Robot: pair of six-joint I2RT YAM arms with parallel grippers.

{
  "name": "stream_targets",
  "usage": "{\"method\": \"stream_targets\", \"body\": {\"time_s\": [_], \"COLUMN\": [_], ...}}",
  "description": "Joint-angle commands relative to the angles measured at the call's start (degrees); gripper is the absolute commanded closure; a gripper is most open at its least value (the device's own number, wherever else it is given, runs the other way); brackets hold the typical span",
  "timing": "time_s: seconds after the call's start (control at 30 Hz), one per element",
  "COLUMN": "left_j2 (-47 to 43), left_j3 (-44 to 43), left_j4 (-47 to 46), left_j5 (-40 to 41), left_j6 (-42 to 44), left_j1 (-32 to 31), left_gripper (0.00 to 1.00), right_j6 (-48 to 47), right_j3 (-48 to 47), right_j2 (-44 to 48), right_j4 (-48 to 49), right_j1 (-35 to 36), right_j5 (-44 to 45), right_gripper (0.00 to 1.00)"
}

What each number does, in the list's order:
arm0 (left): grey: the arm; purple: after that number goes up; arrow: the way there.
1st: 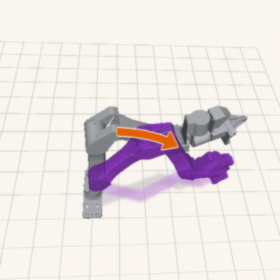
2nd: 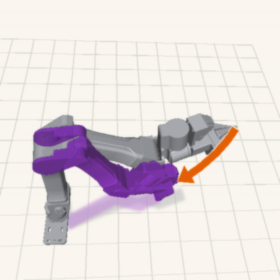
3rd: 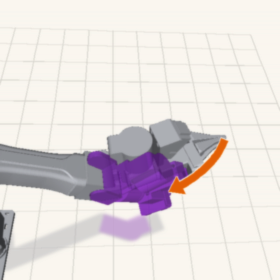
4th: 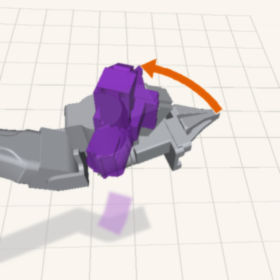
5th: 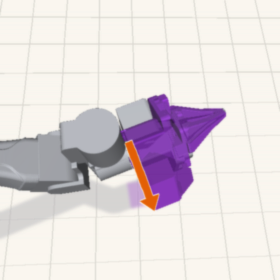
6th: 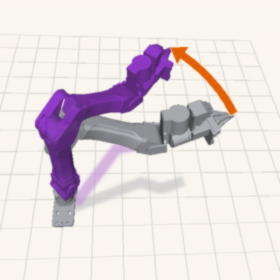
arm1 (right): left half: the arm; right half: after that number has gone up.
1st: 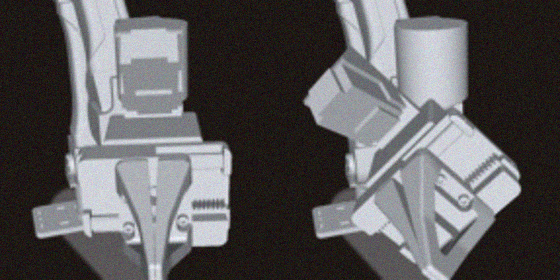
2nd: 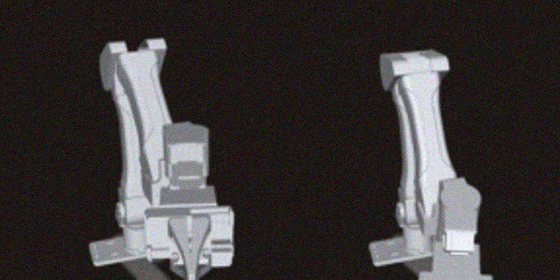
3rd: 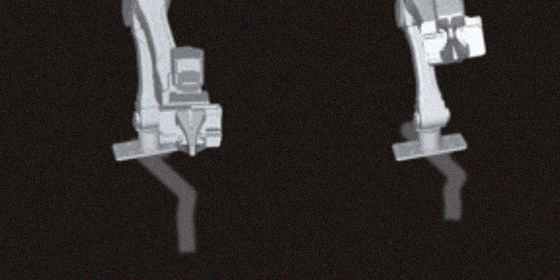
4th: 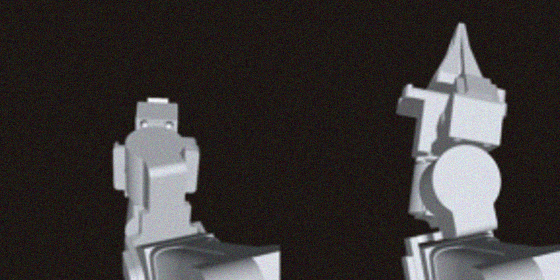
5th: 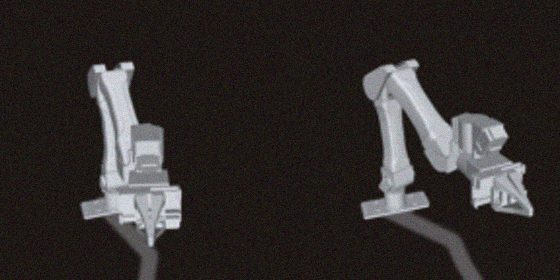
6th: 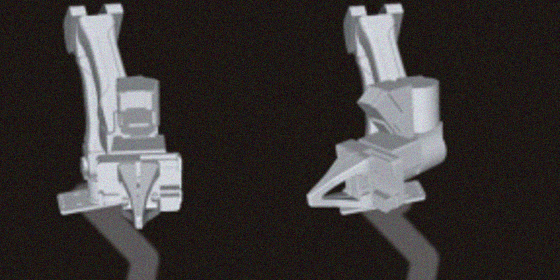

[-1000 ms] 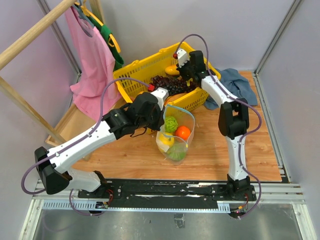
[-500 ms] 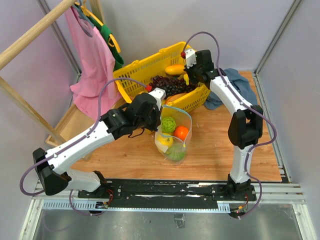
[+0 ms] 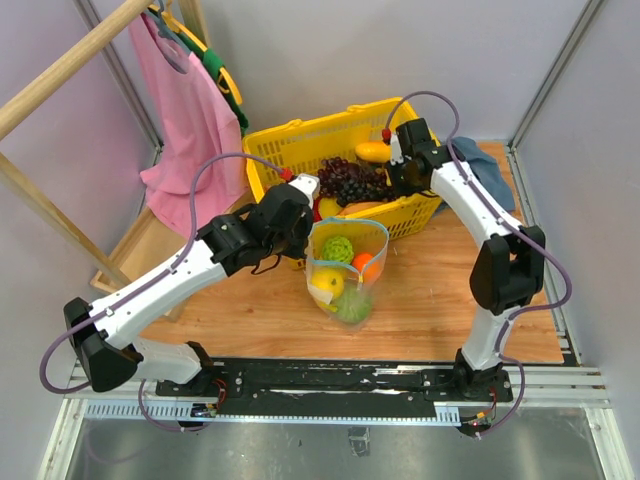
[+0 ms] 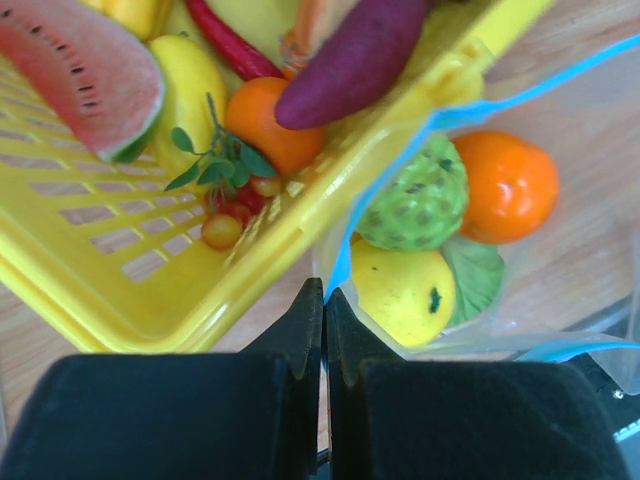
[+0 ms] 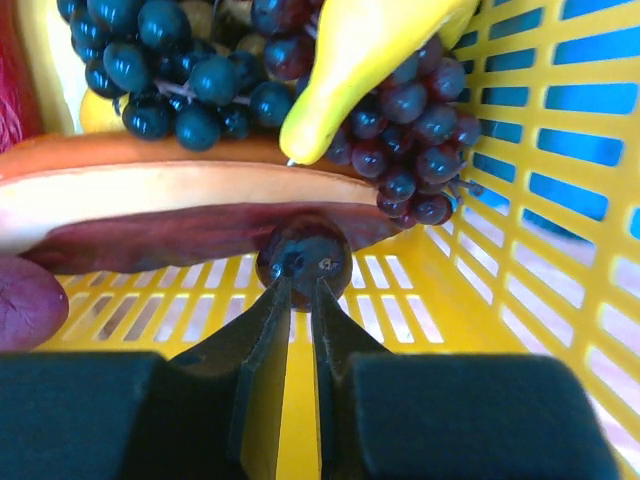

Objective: Place the food in the zip-top bag and seal the zipper
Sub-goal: Pick up the fake fruit from the bin.

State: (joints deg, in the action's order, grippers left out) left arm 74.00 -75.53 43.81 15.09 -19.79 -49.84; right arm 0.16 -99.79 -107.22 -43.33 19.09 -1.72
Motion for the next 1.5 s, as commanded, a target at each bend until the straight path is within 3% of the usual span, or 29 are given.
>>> {"method": "stream_targets", "body": {"time_s": [0.0, 0.13, 0.3, 0.53, 0.77, 0.9, 1.0, 1.23, 1.47], "left_j2": [-1.57, -1.4, -1.62, -2.68, -1.67, -1.55, -1.6, -1.69, -2.98], "left_j3": [-1.39, -1.67, -2.52, -4.51, -6.58, -6.42, -5.79, -5.93, -7.34], "left_j4": [0.45, 1.0, 0.76, 0.59, 1.51, 1.3, 0.98, 1.45, 2.74], "left_j5": [2.62, 3.27, 2.31, -1.5, -1.16, -0.95, 0.02, -0.37, -3.61], "left_j6": [-0.4, -0.24, 0.13, 1.35, 2.21, 2.29, 2.39, 2.43, 2.6], "left_j1": [1.63, 3.06, 3.7, 3.7, 4.78, 4.84, 5.08, 5.2, 5.2], "left_gripper": [1.0, 1.0, 1.0, 1.0, 1.0, 1.0, 1.0, 1.0, 1.0], "right_j6": [5.74, 5.5, 1.52, -8.41, -15.41, -12.57, -10.17, -8.56, -4.57], "right_j3": [6.28, 9.88, 6.91, 0.63, -0.73, -3.97, -3.42, -2.55, -3.79], "right_j2": [6.07, 10.16, 12.58, 8.59, 0.91, -3.49, -4.84, -9.25, -13.77], "right_j4": [-11.48, -11.95, -8.54, 0.25, 12.8, 14.26, 16.47, 17.32, 11.74], "right_j1": [1.5, 3.49, 3.71, 3.45, 1.32, -0.34, -0.63, -0.79, -1.05], "right_j5": [-0.59, 0.12, 0.24, 8.16, 7.85, 9.6, 11.77, 23.08, 17.39], "right_gripper": [0.84, 0.79, 0.68, 0.5, 0.36, 0.35, 0.28, 0.25, 0.2]}}
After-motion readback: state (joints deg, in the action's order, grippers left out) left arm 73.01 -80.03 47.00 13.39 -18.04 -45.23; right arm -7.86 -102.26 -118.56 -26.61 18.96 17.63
